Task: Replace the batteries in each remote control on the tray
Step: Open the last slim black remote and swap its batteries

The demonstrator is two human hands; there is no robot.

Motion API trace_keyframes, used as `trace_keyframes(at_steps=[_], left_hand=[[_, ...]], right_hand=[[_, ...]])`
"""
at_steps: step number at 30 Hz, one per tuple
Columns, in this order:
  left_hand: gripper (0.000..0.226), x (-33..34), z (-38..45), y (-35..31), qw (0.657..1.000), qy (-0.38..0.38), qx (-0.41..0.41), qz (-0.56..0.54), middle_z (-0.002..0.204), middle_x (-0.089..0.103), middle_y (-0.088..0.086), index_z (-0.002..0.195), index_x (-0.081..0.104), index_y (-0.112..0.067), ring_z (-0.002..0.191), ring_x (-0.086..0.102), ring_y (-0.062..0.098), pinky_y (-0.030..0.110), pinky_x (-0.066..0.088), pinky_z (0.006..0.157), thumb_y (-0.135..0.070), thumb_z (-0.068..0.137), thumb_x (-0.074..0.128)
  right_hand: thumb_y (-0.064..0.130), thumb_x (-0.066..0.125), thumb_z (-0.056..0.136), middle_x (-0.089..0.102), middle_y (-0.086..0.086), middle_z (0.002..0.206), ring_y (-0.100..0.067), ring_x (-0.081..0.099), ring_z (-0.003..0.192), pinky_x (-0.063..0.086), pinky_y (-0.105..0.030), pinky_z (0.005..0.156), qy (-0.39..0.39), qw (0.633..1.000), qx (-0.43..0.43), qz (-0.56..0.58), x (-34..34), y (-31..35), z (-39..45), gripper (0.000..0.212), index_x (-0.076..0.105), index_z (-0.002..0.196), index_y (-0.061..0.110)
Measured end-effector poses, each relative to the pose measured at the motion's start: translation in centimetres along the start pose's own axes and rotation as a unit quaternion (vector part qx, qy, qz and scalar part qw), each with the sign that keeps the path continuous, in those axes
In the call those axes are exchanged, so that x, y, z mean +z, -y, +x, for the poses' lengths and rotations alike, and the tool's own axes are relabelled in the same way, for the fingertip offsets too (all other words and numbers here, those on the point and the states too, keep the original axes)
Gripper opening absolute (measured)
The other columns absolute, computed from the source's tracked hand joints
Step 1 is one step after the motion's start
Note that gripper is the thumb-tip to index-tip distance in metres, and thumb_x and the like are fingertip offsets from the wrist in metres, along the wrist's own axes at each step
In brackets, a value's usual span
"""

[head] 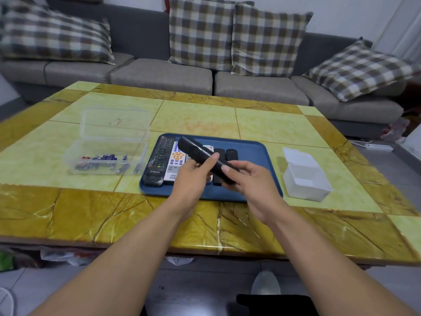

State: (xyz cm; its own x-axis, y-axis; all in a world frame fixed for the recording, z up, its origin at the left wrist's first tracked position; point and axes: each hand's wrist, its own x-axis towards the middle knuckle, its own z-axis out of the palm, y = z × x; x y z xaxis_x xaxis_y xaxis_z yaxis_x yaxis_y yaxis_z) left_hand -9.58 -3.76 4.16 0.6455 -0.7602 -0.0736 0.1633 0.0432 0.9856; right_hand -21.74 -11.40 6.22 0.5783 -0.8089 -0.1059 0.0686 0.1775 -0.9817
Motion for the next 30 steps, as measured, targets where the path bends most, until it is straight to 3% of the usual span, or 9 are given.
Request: trace_keyframes(at_steps=[3,7,12,16,20,25,30], left_hand=[[0.027,0.3,-0.2,-0.1,0.999,-0.018,0.002,-0.052,0.099,0.078,0.006,0.113,0.068,-0.005,0.092,0.075,0.018,0.029,0.056,0.08,-0.027,0.097,0.064],[0.018,0.3,-0.2,-0.3,0.995,-0.023,0.003,-0.093,0.099,0.077,0.012,0.108,0.066,-0.003,0.095,0.075,0.025,0.031,0.06,0.083,-0.016,0.096,0.065],[0.021,0.1,0.0,-0.4,0.995,-0.036,0.003,-0.091,0.101,0.077,0.013,0.108,0.067,-0.001,0.099,0.074,0.027,0.04,0.057,0.095,-0.012,0.091,0.072],[0.017,0.0,-0.1,-0.2,0.996,-0.045,0.009,-0.076,0.098,0.078,0.011,0.103,0.069,-0.004,0.095,0.075,0.026,0.039,0.058,0.091,-0.01,0.088,0.075],[0.012,0.6,-0.4,0.1,0.995,-0.054,0.017,-0.085,0.089,0.079,0.003,0.095,0.07,-0.01,0.087,0.076,0.017,0.027,0.061,0.079,0.0,0.088,0.072],[0.014,0.6,-0.2,0.2,0.993,-0.087,-0.002,-0.083,0.093,0.077,0.006,0.099,0.068,-0.005,0.089,0.076,0.018,0.029,0.062,0.076,-0.006,0.087,0.075],[0.017,0.2,0.2,-0.1,0.989,-0.084,-0.052,-0.108,0.103,0.074,0.01,0.102,0.064,-0.013,0.093,0.074,0.024,0.031,0.063,0.074,-0.028,0.097,0.066]], right_hand=[[0.014,0.078,0.084,0.075,-0.019,0.099,-0.023,0.071,0.076,0.061,-0.027,0.077,-0.019,0.996,0.067,0.06,0.3,-0.5,-0.1,0.026,0.07,0.104,-0.001],[0.02,0.079,0.084,0.074,-0.02,0.103,-0.026,0.07,0.084,0.06,-0.026,0.079,-0.013,0.992,0.095,0.077,0.3,-1.0,0.1,0.032,0.072,0.106,-0.002],[0.018,0.077,0.086,0.075,-0.018,0.103,-0.029,0.074,0.088,0.059,-0.033,0.09,-0.025,0.995,0.077,0.05,0.4,-1.3,0.5,0.02,0.076,0.101,0.004],[0.022,0.074,0.089,0.077,-0.015,0.098,-0.023,0.073,0.078,0.06,-0.032,0.087,-0.024,0.998,0.055,-0.011,0.2,-1.4,0.2,0.018,0.077,0.103,0.01],[0.018,0.08,0.083,0.077,0.004,0.087,-0.016,0.075,0.079,0.061,-0.027,0.075,-0.053,0.994,-0.014,-0.099,-0.2,-2.0,0.0,0.032,0.071,0.114,0.021],[0.025,0.086,0.075,0.067,0.017,0.086,0.007,0.062,0.068,0.042,-0.003,0.061,-0.065,0.924,-0.113,-0.359,-0.5,-2.5,0.4,0.041,0.07,0.112,0.029],[0.034,0.082,0.079,0.065,0.012,0.093,0.001,0.059,0.075,0.038,-0.007,0.062,-0.047,0.898,-0.138,-0.415,-0.6,-2.9,0.8,0.039,0.07,0.116,0.029]])
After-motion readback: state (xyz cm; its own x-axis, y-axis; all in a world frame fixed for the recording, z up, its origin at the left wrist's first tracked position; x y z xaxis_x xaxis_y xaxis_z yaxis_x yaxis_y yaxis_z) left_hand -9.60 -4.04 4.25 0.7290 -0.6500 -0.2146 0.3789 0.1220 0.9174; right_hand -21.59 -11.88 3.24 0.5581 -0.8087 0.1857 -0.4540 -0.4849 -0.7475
